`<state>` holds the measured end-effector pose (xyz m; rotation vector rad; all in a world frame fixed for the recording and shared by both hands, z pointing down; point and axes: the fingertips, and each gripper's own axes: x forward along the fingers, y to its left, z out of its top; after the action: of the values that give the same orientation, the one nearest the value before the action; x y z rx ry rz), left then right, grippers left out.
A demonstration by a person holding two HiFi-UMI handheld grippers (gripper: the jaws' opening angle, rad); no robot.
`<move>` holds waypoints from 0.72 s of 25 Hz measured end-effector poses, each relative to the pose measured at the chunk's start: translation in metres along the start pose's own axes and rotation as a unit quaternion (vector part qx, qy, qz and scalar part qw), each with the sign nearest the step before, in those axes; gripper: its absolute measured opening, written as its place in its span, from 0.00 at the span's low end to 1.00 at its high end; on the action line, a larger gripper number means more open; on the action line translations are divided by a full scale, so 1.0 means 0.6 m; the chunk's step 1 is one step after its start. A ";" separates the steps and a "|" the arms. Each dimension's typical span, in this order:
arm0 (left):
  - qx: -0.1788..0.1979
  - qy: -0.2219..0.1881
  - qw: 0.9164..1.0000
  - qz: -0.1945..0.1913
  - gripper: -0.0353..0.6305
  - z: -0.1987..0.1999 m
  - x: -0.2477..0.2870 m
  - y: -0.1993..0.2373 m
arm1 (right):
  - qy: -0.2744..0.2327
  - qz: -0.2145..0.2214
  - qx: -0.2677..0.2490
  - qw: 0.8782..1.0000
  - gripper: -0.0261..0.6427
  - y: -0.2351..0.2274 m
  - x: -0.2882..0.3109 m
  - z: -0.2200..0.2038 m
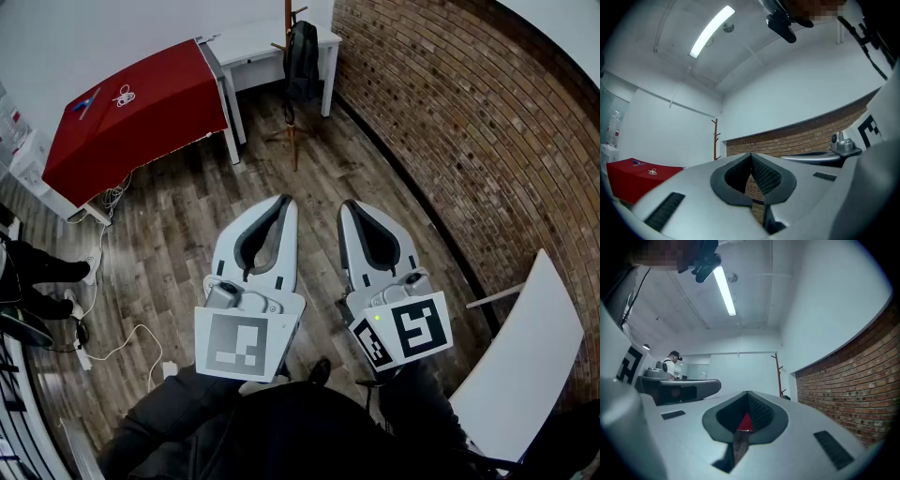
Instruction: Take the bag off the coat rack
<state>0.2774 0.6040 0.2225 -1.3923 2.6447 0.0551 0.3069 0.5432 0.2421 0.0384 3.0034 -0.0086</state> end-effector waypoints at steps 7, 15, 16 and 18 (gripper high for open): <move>0.000 0.001 1.000 -0.003 0.07 -0.001 0.004 -0.003 | 0.002 -0.001 0.000 1.000 0.05 -0.004 -0.001 -0.001; 0.000 0.014 1.000 -0.012 0.07 -0.022 0.017 -0.022 | 0.003 -0.007 0.007 1.000 0.05 -0.025 -0.013 -0.009; -0.001 0.012 1.000 -0.012 0.07 -0.019 0.021 -0.027 | 0.001 -0.007 0.011 1.000 0.05 -0.029 -0.016 -0.009; -0.003 0.010 1.000 -0.012 0.07 -0.019 0.028 -0.036 | -0.002 -0.001 0.025 1.000 0.05 -0.039 -0.020 -0.012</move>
<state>0.2847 0.5768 0.2320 -1.4347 2.6448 0.0470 0.3170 0.5196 0.2511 0.0391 2.9995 -0.0841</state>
